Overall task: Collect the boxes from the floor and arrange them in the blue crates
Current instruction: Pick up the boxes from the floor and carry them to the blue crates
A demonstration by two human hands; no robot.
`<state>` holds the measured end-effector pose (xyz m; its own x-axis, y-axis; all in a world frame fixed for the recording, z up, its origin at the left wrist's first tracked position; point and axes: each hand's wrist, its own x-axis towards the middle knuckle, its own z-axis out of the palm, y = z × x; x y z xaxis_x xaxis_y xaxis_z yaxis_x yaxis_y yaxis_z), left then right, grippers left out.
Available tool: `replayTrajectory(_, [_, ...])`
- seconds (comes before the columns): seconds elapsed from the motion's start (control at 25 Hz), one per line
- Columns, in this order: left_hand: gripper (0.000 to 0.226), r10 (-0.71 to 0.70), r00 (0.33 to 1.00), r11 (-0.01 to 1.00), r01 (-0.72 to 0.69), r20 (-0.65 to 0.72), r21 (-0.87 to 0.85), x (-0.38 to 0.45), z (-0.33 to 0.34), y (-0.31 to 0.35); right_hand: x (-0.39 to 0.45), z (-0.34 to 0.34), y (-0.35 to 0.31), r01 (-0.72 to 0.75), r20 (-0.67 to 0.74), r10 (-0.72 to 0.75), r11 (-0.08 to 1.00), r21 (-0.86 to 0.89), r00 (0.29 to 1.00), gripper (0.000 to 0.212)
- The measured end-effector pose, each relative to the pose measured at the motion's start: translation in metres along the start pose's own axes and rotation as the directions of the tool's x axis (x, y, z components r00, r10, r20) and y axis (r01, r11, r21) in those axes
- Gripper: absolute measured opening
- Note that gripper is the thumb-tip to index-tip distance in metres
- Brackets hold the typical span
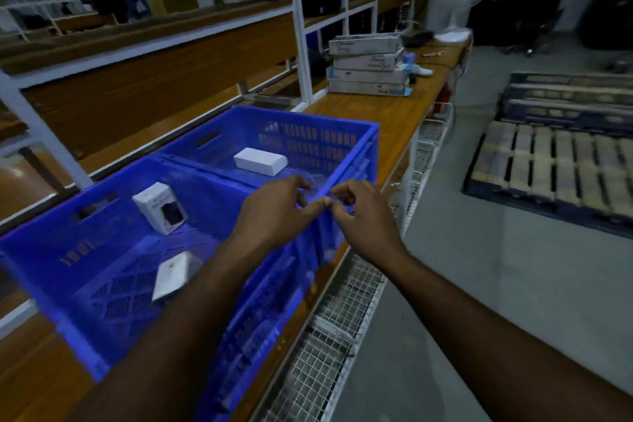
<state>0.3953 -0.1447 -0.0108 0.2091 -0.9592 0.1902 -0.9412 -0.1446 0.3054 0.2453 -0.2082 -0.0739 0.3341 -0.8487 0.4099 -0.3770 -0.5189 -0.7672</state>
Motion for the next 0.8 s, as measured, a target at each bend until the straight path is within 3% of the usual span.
replayTrajectory(0.2, [0.035,0.154,0.985,0.974,-0.164,-0.073,-0.159,0.0,0.054,0.092,-0.034,-0.075,0.05,-0.115,-0.138,0.104,0.991,-0.073,0.985,0.008])
replayTrajectory(0.28, [0.023,0.205,0.974,0.943,-0.224,-0.101,-0.246,-0.007,0.082,0.132,-0.059,-0.109,0.073,-0.222,-0.18,0.203,0.97,-0.094,0.963,0.009])
replayTrajectory(0.4, [0.022,0.28,0.959,0.911,-0.281,-0.047,-0.302,-0.019,0.132,0.198,-0.106,-0.163,0.116,-0.377,-0.28,0.327,0.915,-0.144,0.902,0.016])
replayTrajectory(0.68, [0.029,0.455,0.878,0.849,-0.377,0.149,-0.371,-0.068,0.235,0.354,-0.234,-0.294,0.188,-0.658,-0.529,0.522,0.746,-0.096,0.669,0.025])
replayTrajectory(0.8, [0.03,0.54,0.809,0.802,-0.41,0.233,-0.434,-0.104,0.274,0.416,-0.297,-0.337,0.21,-0.769,-0.625,0.582,0.638,-0.047,0.521,0.027])
